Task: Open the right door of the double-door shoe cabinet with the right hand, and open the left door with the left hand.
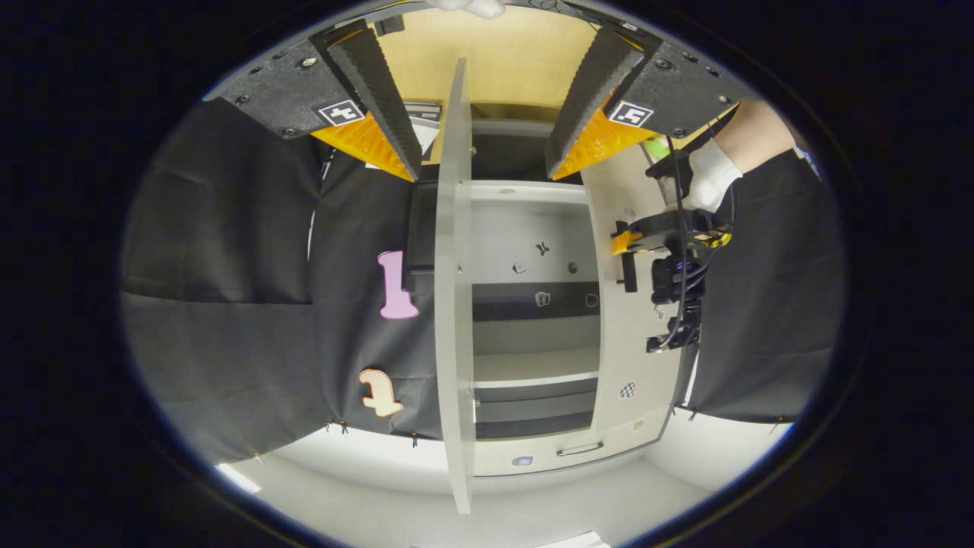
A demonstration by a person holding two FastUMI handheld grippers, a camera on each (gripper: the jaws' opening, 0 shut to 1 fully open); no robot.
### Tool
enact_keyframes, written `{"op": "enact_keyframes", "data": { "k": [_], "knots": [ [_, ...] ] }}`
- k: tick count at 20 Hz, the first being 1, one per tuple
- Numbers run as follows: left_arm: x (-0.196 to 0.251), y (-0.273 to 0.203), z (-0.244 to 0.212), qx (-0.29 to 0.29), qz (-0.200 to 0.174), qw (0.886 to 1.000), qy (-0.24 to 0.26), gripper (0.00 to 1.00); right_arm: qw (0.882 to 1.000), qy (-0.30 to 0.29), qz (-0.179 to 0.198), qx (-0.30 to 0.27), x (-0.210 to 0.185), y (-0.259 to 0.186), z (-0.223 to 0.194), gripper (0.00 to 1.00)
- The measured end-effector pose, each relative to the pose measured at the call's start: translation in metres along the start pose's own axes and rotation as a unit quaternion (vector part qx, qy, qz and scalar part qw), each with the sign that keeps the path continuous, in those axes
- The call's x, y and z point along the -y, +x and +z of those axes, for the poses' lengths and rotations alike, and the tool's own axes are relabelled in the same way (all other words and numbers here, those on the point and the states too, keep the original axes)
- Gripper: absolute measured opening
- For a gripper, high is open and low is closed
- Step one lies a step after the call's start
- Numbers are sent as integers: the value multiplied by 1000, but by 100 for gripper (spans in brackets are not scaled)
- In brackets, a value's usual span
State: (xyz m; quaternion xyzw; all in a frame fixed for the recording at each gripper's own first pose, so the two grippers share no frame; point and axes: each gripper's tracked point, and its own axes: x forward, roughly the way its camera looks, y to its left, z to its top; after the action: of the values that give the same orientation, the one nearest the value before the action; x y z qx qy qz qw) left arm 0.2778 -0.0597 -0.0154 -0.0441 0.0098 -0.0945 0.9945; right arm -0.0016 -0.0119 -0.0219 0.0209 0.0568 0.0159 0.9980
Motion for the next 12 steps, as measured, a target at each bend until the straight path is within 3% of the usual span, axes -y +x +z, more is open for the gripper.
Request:
{"op": "enact_keyframes", "data": {
  "k": [5, 12],
  "knots": [
    [-5, -21, 0, 1, -18, 1000, 0, 2, 1000, 2, 19, -10, -25, -10, -6, 100],
    [-18, -43, -1, 0, -14, 1000, -5, 2, 999, 1, 39, -15, -51, -14, -13, 100]
  ]
}}
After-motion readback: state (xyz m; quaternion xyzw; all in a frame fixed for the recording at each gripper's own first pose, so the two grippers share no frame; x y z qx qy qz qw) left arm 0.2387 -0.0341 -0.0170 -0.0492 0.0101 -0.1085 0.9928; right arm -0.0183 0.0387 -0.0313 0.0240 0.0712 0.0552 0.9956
